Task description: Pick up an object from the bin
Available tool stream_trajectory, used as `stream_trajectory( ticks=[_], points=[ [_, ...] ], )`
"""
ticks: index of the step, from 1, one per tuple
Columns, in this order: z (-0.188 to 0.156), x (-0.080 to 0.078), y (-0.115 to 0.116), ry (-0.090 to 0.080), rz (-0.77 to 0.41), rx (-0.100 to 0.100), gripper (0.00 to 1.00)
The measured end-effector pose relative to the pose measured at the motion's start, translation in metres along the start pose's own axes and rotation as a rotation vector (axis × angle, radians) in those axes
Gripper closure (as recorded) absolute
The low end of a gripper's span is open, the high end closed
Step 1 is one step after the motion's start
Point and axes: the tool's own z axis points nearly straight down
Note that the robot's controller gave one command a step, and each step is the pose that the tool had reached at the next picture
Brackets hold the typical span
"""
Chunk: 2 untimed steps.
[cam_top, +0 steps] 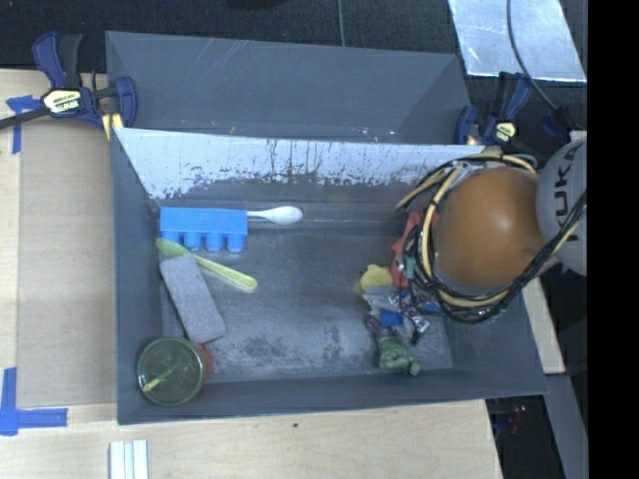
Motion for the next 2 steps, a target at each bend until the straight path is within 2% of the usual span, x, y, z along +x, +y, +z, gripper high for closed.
stream_trajectory(
  ticks=[1, 2],
  points=[
    [-0.013, -0.003, 0.008, 0.006, -0.062, -0.010, 1.00],
    [-0.076, 0.006, 0.006, 0.006, -0.040, -0.011, 1.00]
  ],
)
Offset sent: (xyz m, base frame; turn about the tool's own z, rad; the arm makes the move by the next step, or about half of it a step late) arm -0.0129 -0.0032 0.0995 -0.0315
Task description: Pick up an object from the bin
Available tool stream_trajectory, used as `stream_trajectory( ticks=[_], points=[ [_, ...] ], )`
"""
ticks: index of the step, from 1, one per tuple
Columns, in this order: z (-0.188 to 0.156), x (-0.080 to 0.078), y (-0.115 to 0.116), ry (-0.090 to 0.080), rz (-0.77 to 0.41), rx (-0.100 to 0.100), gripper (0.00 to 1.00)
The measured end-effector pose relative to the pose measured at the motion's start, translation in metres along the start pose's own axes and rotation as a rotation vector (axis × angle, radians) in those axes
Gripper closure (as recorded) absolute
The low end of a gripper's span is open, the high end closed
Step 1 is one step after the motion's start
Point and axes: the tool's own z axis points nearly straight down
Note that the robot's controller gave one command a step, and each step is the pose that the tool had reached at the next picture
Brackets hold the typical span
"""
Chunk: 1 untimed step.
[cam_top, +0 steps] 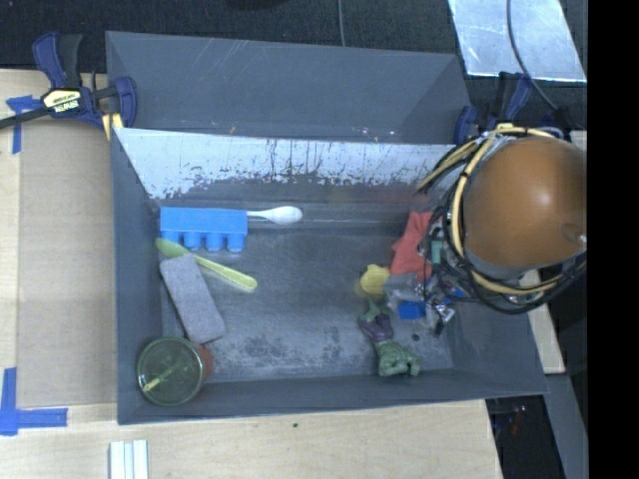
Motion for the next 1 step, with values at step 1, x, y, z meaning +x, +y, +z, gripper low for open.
stream_trajectory(
  ticks=[1],
  points=[
    [-0.0764, -0.0023, -0.0001, 0.002, -0.016, -0.006, 1.00]
  ],
)
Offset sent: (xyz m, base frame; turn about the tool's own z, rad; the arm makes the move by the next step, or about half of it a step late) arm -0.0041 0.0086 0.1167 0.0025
